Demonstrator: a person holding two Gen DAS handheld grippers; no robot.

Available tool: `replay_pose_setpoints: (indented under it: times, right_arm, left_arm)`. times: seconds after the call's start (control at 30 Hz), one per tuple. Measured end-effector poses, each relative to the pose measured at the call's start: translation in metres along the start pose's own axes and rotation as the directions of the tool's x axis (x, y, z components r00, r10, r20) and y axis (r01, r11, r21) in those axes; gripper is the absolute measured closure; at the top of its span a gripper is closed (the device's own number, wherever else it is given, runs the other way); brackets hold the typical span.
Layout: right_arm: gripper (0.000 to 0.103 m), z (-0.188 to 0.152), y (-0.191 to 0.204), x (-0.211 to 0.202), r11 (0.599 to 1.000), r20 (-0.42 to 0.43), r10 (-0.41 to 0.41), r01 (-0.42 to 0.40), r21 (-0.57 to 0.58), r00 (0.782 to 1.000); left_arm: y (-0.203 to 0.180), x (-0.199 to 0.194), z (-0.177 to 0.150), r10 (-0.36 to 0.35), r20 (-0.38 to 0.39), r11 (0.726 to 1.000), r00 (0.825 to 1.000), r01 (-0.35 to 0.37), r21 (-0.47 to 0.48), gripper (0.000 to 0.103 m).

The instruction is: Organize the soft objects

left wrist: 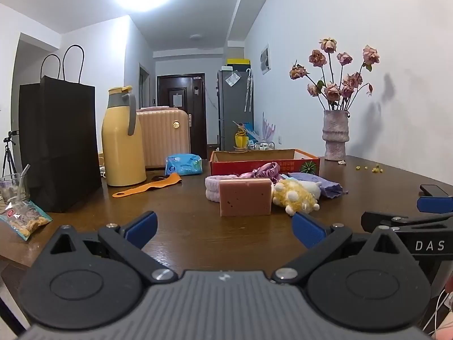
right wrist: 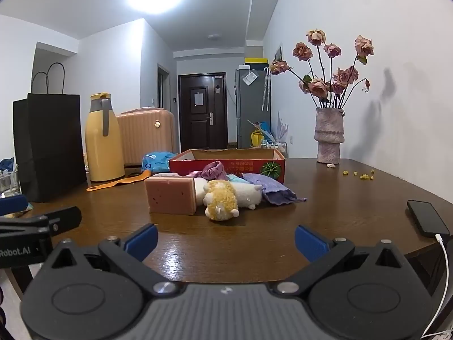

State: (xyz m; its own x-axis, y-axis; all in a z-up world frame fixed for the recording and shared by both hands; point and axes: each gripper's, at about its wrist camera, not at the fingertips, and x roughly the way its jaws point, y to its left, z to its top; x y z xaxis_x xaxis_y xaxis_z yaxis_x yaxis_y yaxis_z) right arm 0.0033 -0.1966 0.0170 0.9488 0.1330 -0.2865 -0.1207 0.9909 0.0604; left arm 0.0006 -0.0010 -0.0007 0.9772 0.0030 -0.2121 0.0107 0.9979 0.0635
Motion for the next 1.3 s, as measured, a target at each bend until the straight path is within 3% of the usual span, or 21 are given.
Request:
replay_pose_setpoints:
  times: [0.47, 1.3]
  right_arm:
    - [0.000, 0.001, -0.003, 0.003, 1.000, -0.020, 0.003, -0.003, 0.001, 1.000]
    - [0.000, 0.002, -0.002, 0.002, 1.000, -0.015, 0.014, -0.014, -0.017, 1.000]
  left_arm:
    - [0.008, 0.010, 0.004, 0.000, -0.036, 0.999, 0.999, -0.002, -0.044, 0.000]
    - [0.008, -0.002, 0.001, -0.007, -0.015, 1.000, 1.000, 0.007, -0.030, 0.000]
